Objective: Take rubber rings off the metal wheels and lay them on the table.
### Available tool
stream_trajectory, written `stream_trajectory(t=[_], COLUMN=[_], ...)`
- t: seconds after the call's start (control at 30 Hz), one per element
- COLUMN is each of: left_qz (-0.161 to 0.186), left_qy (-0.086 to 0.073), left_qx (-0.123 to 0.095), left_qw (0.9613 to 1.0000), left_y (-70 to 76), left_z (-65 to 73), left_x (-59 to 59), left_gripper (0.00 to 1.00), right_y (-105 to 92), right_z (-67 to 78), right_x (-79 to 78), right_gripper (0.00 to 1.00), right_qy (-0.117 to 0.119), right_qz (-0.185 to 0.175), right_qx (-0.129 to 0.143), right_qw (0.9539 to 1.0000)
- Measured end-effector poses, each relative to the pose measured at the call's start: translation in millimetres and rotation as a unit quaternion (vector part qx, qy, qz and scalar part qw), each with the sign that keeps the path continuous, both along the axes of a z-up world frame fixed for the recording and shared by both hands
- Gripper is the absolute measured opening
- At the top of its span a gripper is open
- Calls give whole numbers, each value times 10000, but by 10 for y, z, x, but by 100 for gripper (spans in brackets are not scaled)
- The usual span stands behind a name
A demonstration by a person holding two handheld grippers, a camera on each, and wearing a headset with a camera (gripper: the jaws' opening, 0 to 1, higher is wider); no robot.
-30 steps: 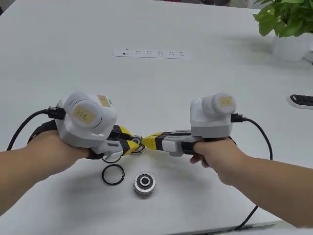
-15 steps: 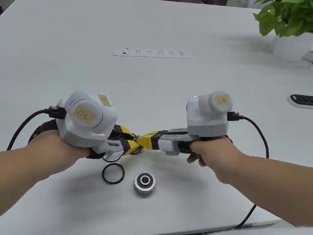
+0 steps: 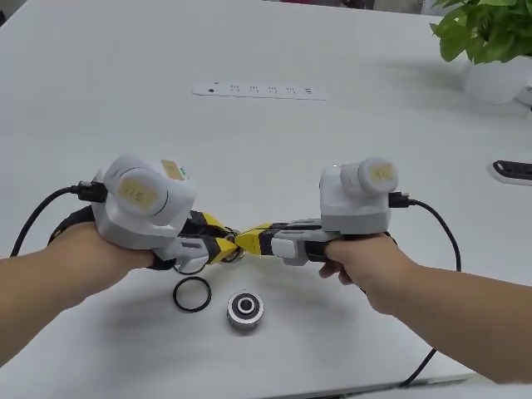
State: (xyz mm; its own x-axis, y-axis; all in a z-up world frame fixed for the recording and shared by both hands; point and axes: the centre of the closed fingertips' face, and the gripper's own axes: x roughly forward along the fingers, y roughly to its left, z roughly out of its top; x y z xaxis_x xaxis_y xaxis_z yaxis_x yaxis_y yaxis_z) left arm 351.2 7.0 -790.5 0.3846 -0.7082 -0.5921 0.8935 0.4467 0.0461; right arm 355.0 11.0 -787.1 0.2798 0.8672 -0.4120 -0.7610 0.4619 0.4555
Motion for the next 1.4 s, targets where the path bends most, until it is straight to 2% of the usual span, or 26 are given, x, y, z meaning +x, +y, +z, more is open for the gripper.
stream_trajectory(t=[0.13, 0.2, 0.6, 0.73, 1.4], left_qz=[-31, -73, -182, -147, -86], left_qy=[46, 77, 29, 39, -15], left_qx=[-30, -34, -146, -236, -436], left_qw=[10000, 9999, 9997, 9996, 9990], left_y=[6, 10, 78, 109, 283], left_z=[18, 21, 133, 193, 382], left_x=[-19, -38, -95, -113, -175], left_gripper=[15, 20, 26, 32, 46], right_y=[-6, -11, -22, -27, 25], right_z=[22, 36, 99, 119, 281], right_x=[5, 11, 25, 28, 7], right_gripper=[0, 0, 0, 0, 0], right_qy=[4, 2, 37, 44, 21], right_qz=[-14, -27, -57, -72, -49], right_qx=[33, 52, 172, 202, 428], right_qw=[10000, 10000, 9998, 9998, 9991])
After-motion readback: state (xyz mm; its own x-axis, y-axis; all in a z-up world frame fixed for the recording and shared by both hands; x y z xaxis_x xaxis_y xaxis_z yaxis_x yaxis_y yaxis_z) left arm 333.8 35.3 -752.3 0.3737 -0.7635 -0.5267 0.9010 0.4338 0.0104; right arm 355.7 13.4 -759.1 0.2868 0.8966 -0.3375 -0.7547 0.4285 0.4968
